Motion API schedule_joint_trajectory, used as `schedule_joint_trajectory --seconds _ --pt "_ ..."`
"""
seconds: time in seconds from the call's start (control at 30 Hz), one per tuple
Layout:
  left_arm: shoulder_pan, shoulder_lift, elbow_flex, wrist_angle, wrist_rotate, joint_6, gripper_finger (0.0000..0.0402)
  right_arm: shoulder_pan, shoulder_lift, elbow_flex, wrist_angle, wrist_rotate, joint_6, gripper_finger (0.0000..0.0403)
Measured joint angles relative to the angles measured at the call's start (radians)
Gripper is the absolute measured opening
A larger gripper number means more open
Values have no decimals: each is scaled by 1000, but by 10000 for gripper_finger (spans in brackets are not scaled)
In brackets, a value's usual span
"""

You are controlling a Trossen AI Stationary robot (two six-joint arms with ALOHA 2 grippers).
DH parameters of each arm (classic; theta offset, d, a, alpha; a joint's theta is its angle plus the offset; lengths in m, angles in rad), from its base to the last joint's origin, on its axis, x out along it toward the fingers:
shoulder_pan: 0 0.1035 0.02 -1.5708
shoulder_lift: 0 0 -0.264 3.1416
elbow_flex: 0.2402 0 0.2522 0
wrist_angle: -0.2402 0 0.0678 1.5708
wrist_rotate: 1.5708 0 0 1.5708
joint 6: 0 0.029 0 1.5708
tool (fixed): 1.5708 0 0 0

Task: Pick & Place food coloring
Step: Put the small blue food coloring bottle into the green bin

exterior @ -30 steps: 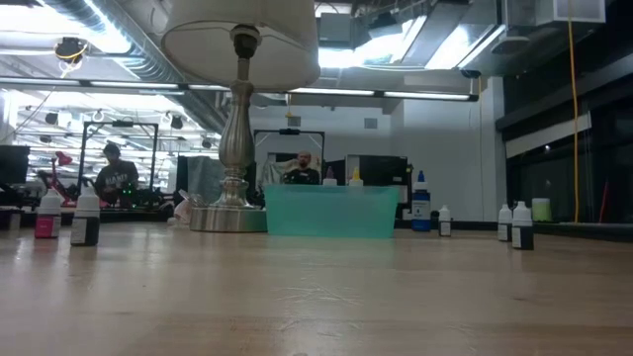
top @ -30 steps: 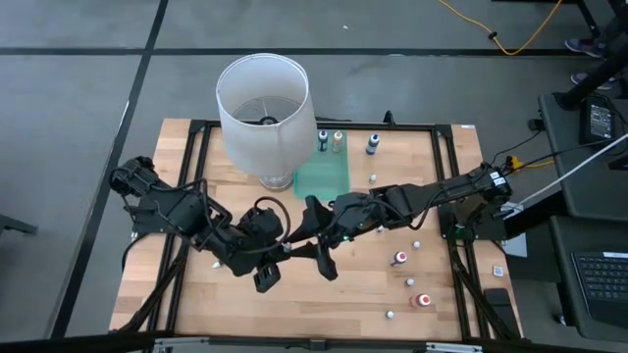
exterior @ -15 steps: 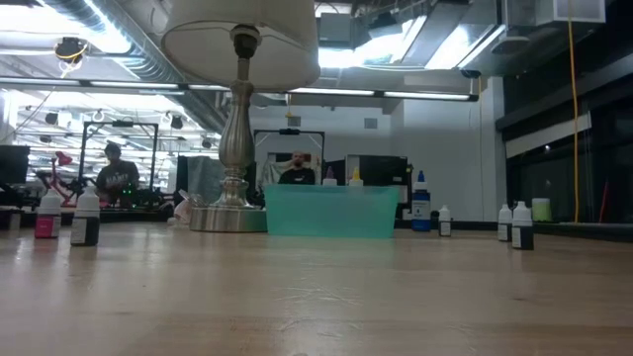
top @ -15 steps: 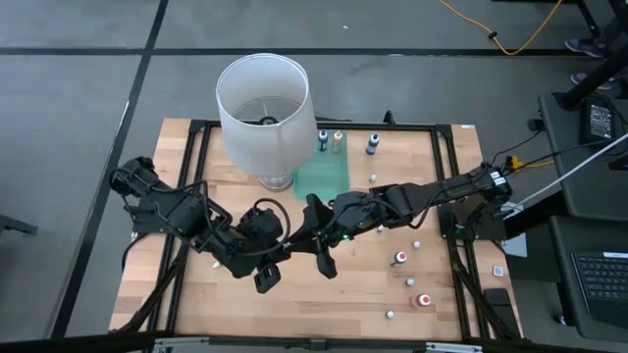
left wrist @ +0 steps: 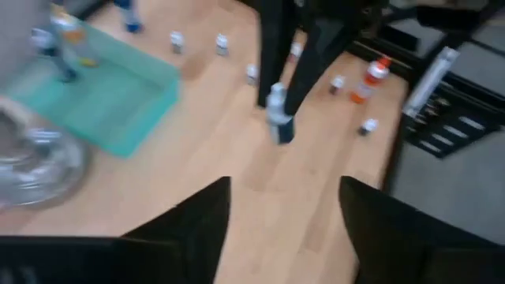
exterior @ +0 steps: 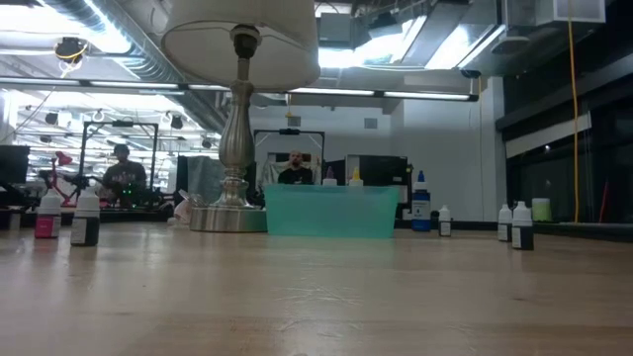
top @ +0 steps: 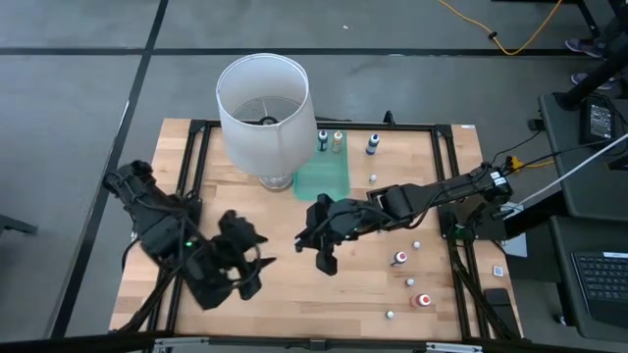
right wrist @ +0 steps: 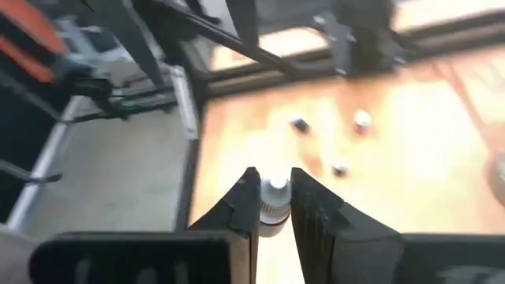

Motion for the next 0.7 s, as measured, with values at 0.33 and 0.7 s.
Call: schedule_joint_trajectory --seconds 0.33,0.7 --pt "-222 -32 -15 -235 -302 -264 300 -1 0 0 -238 325 42 55" --pt "-292 -34 -16 -238 -419 -294 295 -38 -5 -98 -465 633 138 54"
